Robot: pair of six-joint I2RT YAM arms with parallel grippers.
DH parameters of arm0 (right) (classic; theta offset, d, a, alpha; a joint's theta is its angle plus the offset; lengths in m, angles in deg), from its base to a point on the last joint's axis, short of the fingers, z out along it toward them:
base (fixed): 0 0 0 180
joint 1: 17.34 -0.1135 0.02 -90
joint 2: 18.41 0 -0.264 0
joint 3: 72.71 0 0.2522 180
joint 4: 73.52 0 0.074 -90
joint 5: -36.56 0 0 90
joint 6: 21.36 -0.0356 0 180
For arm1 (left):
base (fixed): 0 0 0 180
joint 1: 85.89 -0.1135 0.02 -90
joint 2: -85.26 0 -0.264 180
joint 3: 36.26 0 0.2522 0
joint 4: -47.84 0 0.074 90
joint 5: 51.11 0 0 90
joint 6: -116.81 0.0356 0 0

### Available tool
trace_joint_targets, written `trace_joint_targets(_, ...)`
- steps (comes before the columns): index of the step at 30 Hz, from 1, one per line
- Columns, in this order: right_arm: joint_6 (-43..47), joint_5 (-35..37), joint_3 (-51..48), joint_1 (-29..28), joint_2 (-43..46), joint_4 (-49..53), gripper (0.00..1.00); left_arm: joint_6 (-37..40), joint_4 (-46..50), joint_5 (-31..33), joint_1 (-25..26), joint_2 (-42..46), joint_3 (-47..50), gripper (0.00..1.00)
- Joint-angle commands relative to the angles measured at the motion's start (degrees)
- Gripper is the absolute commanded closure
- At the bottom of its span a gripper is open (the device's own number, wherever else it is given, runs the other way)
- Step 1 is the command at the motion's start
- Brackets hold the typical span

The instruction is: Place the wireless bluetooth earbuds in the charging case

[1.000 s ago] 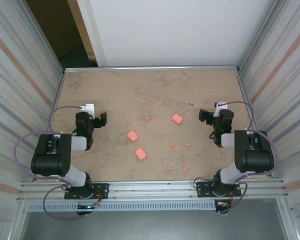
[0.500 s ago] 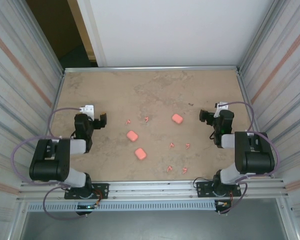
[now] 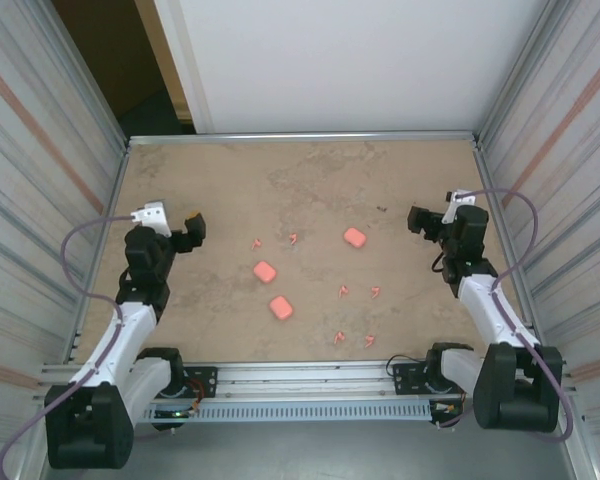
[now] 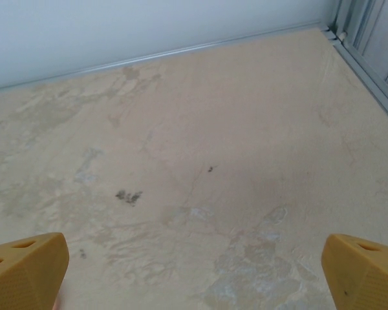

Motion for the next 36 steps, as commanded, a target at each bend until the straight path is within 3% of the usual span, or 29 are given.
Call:
trace_joint_targets(1,-1.13,-4.87,5.00,-0.90,3.01,16.83,0.01,-8.87,11.08,-7.03,0.30,1.61,-2.11,0.01)
trace_joint_targets(5,-0.77,-7.94,8.89,-3.21,2.92,25.33,0.01,-13.63,16.03,-13.56,0.28,2.09,-2.53,0.01)
trace_joint_targets(11,3.11,-10.03,13.28,-9.49,-2.55,34.43,0.01,-21.62,12.74,-26.93,1.13,1.92,1.04,0.01)
trace_joint_targets(23,12.02,-7.24,22.93,-19.27,-19.87,40.25,0.03,-21.69,11.17,-20.02,20.62,-2.34,0.14,0.01)
trace_joint_targets(36,20.92,-6.90,34.97,-22.23,-38.84,41.78,0.06,-20.77,13.58,-15.98,22.06,-2.07,-0.22,0.01)
